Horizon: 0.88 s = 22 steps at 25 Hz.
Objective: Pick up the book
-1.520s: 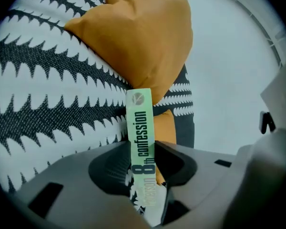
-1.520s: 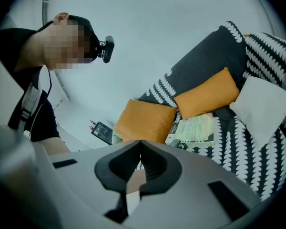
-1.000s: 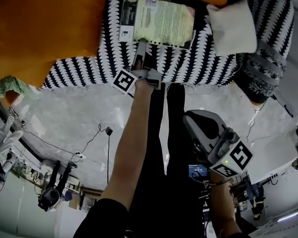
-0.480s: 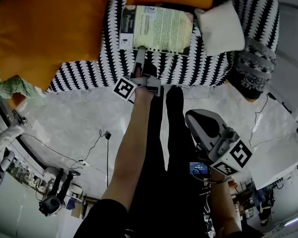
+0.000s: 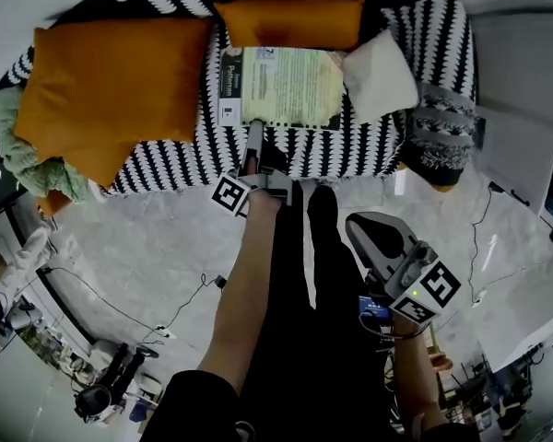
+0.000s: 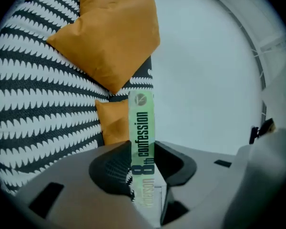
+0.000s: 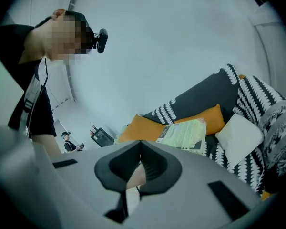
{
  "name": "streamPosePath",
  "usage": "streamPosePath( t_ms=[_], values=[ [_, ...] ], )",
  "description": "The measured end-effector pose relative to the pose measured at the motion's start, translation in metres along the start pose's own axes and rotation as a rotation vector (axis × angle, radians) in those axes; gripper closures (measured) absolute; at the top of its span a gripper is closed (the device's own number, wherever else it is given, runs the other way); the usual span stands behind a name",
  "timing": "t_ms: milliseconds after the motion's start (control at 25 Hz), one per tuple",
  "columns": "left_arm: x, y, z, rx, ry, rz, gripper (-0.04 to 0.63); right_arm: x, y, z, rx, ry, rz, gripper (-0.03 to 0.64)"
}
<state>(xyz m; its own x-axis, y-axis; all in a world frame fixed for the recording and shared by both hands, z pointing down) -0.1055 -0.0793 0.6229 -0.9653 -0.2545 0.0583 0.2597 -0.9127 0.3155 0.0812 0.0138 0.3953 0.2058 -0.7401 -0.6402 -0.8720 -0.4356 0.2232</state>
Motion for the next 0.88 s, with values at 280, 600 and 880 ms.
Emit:
streamPosePath(
  t_ms=[280,600,880],
  values=[
    [-0.023,-0.021,-0.068,-0.074,0.0,0.019,0.437,0.027,-0.042,0.021,-0.022,-0.073,-0.03,0.6],
    [-0.051,-0.07,-0.14,-0.147,0.005,0.05,0.437,0.055,-0.079,0.053,-0.003,-0.162,-0.076,0.6],
    [-0.075,-0.148,-0.163,-0.153,-0.006,0.065,0.437,0.061,-0.11,0.089,0.005,-0.224,-0.106,0.6]
  ],
)
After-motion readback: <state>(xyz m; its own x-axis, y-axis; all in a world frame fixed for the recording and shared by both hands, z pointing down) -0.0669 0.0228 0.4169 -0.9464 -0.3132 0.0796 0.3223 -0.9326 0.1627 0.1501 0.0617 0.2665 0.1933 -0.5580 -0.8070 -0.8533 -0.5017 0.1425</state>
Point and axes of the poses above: the fingertips, and each gripper's own axes: y forward along the fingers, z to its left, x out of its top, the point moved 3 cm from there along -y, backward along the fingers, and after that the axes turned 9 degrees about x, right-handed, at the moved point
